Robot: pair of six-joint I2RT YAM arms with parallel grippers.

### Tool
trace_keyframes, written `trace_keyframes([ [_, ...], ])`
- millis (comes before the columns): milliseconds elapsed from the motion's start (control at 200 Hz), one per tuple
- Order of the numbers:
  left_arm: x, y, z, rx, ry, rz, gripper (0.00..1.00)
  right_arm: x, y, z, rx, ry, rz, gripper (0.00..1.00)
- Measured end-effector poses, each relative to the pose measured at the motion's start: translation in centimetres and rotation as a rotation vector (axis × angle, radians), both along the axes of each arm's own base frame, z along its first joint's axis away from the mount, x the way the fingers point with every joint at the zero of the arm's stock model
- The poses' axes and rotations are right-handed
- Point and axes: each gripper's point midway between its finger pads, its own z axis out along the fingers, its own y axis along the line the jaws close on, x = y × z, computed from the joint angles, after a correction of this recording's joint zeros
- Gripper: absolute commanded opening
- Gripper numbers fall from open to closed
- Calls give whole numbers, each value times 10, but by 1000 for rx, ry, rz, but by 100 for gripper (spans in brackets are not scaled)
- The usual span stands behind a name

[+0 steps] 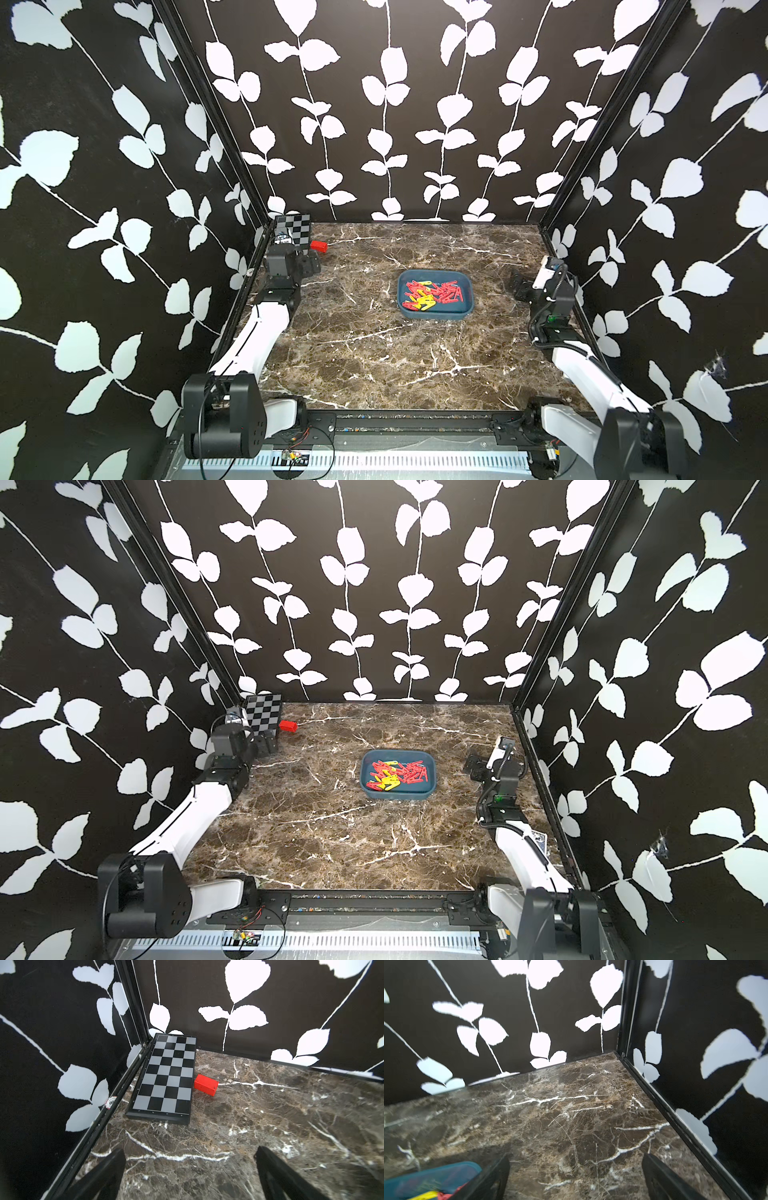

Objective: Take the clothespins out of the storage box
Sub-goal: Move the storage box to the center of the board.

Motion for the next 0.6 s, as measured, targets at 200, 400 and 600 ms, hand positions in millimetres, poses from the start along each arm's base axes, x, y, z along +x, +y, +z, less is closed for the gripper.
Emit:
trace_keyframes([
  [200,-11,-22,-10,-171,83,-54,99,-7,10,-3,136,72,18,99],
  [400,-24,-53,-25,-259,197,-113,99,5,48,-7,155,222,142,99],
  [600,-35,-102,-33,-297,298,-221,99,12,96,-38,109,450,264,99],
])
